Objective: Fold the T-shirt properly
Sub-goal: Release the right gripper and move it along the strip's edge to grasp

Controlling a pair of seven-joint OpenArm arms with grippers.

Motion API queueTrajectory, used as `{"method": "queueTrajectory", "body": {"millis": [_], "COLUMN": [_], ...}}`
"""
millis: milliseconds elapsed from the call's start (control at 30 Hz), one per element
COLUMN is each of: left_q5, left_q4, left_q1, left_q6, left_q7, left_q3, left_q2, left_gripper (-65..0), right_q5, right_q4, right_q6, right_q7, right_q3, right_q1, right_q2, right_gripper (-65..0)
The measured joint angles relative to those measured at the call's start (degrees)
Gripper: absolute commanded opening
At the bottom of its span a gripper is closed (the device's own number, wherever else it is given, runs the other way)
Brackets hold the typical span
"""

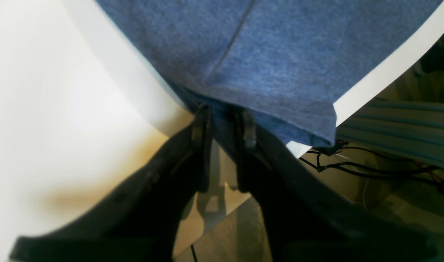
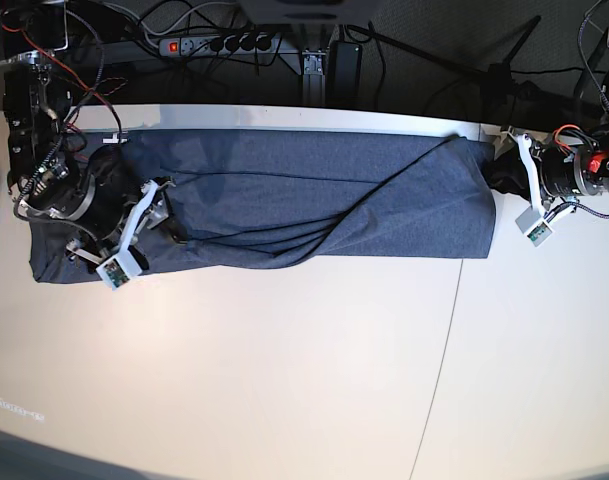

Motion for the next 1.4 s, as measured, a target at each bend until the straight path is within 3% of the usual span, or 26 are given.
{"method": "queueTrajectory", "body": {"millis": [433,733,800,933,1033,1133,1400], "left_q5": [0.0,0.1,0.1,0.1,0.1,0.1,0.1], "left_q4": [0.0,0.0,0.0,0.0,0.0,0.0,0.0], "left_q1": [0.0,0.0,0.0,0.0,0.0,0.0,0.0], "left_q6": [0.0,0.0,0.0,0.0,0.0,0.0,0.0], "left_q7": [0.0,0.0,0.0,0.0,0.0,0.0,0.0], "left_q3": [0.0,0.0,0.0,0.0,0.0,0.0,0.0], "left_q2": [0.0,0.0,0.0,0.0,0.0,0.0,0.0], "left_gripper": [-50.7,-50.7,-50.7,-50.7,-50.7,-50.7,-50.7], "right_q5": [-6.1,-6.0,-5.8,-5.8,-5.8,-6.7,-10.5], "right_q4": [-5.5,-7.8,-7.8,-7.8,-7.8,-7.8,-7.8], "right_q6": [0.0,0.0,0.0,0.0,0.0,0.0,0.0], "right_q7": [0.2,0.2,0.3,0.1,0.3,1.5,3.4], "right_q3": [-23.2,-28.2,-28.2,-28.2,-28.2,-28.2,-28.2], "right_q1": [13.4,16.7,16.8,16.8,16.8,16.8,16.8], "right_q2": [0.3,0.3,0.3,0.3,0.3,0.3,0.3], "right_gripper": [-22.8,-23.1,-28.7,-52.7,-60.7,-65.0,-65.0]}}
